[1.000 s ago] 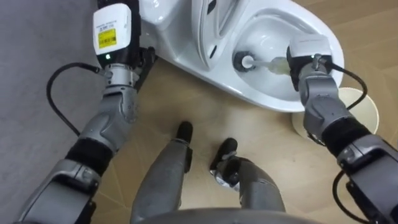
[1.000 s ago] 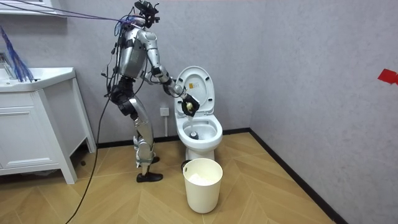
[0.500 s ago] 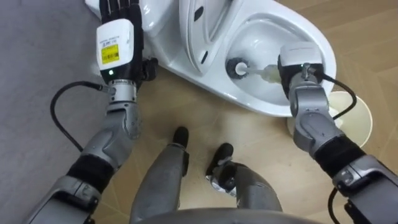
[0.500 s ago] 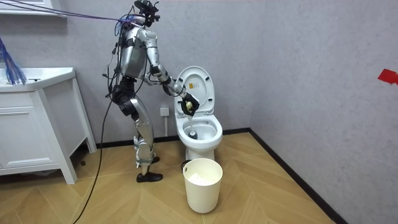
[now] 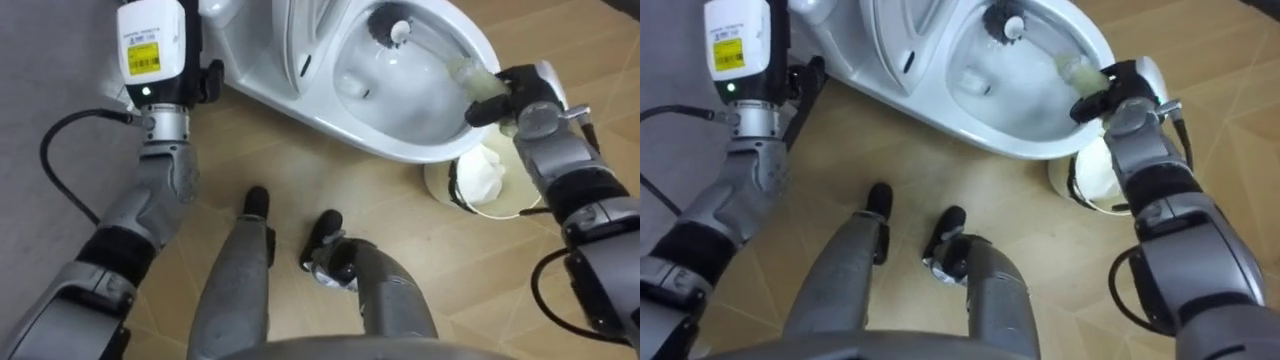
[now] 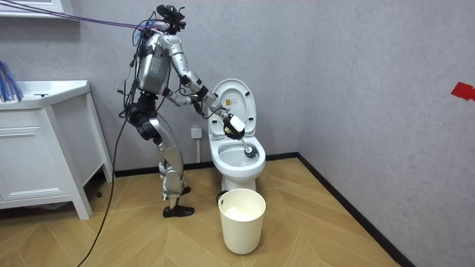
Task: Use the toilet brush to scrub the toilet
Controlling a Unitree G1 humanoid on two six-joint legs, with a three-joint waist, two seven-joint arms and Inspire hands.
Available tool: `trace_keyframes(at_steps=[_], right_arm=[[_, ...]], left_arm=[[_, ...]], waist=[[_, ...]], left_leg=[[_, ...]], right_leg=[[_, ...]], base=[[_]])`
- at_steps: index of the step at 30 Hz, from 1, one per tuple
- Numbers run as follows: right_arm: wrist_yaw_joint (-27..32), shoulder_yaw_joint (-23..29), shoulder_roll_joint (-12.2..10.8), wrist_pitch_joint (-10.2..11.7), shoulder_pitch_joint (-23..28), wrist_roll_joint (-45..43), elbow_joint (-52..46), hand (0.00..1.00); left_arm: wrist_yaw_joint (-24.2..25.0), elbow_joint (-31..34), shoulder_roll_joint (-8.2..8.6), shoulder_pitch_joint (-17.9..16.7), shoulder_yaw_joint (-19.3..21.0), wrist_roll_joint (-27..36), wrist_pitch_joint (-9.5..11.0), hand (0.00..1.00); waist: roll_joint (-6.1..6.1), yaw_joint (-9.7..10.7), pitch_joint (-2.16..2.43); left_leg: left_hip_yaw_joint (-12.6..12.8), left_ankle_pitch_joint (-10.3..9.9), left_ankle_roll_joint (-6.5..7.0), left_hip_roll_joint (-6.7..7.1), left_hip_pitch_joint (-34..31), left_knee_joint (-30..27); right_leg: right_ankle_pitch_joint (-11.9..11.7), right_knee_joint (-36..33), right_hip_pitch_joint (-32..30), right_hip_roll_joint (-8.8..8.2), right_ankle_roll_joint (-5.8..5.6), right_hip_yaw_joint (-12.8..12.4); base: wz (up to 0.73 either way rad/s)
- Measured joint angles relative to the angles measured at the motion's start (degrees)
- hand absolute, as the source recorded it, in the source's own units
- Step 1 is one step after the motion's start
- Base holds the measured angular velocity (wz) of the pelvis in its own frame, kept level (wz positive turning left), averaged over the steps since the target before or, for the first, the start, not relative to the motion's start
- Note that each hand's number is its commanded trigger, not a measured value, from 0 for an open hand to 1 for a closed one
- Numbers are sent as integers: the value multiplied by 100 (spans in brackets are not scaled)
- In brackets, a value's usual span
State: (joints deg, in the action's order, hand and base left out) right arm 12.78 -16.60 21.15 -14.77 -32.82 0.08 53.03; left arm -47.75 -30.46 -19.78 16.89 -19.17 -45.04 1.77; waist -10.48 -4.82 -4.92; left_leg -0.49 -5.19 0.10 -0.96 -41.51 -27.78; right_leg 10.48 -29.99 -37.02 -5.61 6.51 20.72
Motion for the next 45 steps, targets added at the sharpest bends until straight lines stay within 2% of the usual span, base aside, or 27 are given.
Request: trace_keyframes(at_steps=[4,6,10,11,14,17,18,21,25,29,31,34,36,37,39,40,42,45], right_arm=[[10,7,2,39,9,-308,-3,100],[48,-21,-8,49,8,-655,-5,100],[57,-53,-87,48,11,-1173,-50,100],[84,-115,-146,48,45,-1404,-50,100],[73,-405,-331,-15,55,-2161,-48,100],[-58,-724,-478,-145,201,-2944,-34,100],[-141,-787,-529,-185,250,-3214,-34,100],[-261,-1052,-552,-302,252,-3518,-39,100],[-579,-1152,-550,-494,379,-4167,-522,100],[-1114,-1301,-550,-851,493,-4784,-1131,100],[-1248,-1416,-551,-1017,545,-4793,-1305,100],[-1544,-1498,-551,-1270,752,-4951,-1667,100],[-1833,-1579,-549,-1369,988,-5275,-2052,100],[-1921,-1592,-549,-1373,1045,-5379,-2145,100],[-2204,-1595,-547,-1396,1297,-5682,-2512,100],[-2268,-1596,-545,-1398,1352,-5716,-2584,100],[-2503,-1597,-533,-1400,1577,-5843,-2842,100],[-2694,-1598,-531,-1396,1813,-5855,-3093,100]], left_arm=[[109,-43,20,0,108,-298,-35,0],[238,-44,98,46,85,-328,-117,0],[381,-51,201,100,51,-303,-244,0],[454,-60,284,114,56,-303,-302,0],[651,-38,469,149,31,-285,-439,0],[862,-41,543,159,-11,-286,-503,0],[931,-40,567,148,-19,-288,-521,0],[1017,19,617,156,-18,-287,-522,0],[1019,260,619,157,-13,-289,-419,0],[992,286,748,161,-16,-299,-357,0],[990,289,767,157,-19,-298,-358,0],[895,365,766,111,-18,-297,-364,0],[806,364,721,-2,-10,-287,-362,0],[804,364,701,-40,-8,-285,-362,0],[804,360,637,-149,-7,-283,-366,0],[806,353,629,-164,-7,-280,-373,0],[847,301,590,-242,-7,-277,-383,0],[890,86,511,-325,1,-172,-366,0]], waist=[[5,26,2],[19,-17,2],[121,-87,5],[171,-152,9],[467,-196,16],[680,-329,36],[733,-352,58],[827,-426,73],[854,-495,79],[917,-510,128],[923,-524,175],[950,-571,199],[923,-574,269],[924,-574,281],[871,-576,348],[853,-577,366],[783,-574,399],[628,-521,401]], left_leg=[[-4,11,19,48,-41,-64],[-15,-1,34,64,-27,-98],[-3,-13,49,76,-12,-91],[10,-14,51,78,20,-91],[-13,-25,59,74,36,-132],[-10,-27,57,84,85,-90],[-5,-26,54,83,92,-77],[-15,-29,13,31,93,-75],[-60,-71,-69,-76,94,-111],[-62,-98,-119,-145,132,-85],[-55,-105,-133,-161,170,-81],[-14,-124,-156,-189,325,-24],[26,-131,-167,-205,491,118],[33,-135,-173,-220,541,149],[28,-136,-192,-234,711,256],[27,-137,-198,-241,751,264],[31,-144,-215,-251,985,343],[36,-144,-225,-247,1249,437]], right_leg=[[23,-79,-55,-53,-9,12],[18,-77,-24,-45,-17,12],[18,-71,-5,-40,-25,5],[10,-70,18,-39,-25,-11],[2,-47,78,-29,-40,28],[-1,-47,101,-36,-43,23],[9,-56,100,-37,-37,21],[-13,9,124,21,8,33],[-66,188,216,173,72,62],[-95,268,284,263,116,62],[-98,310,312,286,121,60],[-97,401,462,320,123,27],[-102,532,603,348,122,-8],[-114,565,658,370,121,-13],[-122,717,822,414,123,-19],[-123,742,870,425,125,-14],[-124,828,1097,454,126,-30],[-100,952,1335,472,119,-75]], base=[[3],[0],[-4],[-5],[1],[0],[0],[-4],[-6],[-3],[-5],[-7],[-8],[-6],[0],[0],[0],[-5]])
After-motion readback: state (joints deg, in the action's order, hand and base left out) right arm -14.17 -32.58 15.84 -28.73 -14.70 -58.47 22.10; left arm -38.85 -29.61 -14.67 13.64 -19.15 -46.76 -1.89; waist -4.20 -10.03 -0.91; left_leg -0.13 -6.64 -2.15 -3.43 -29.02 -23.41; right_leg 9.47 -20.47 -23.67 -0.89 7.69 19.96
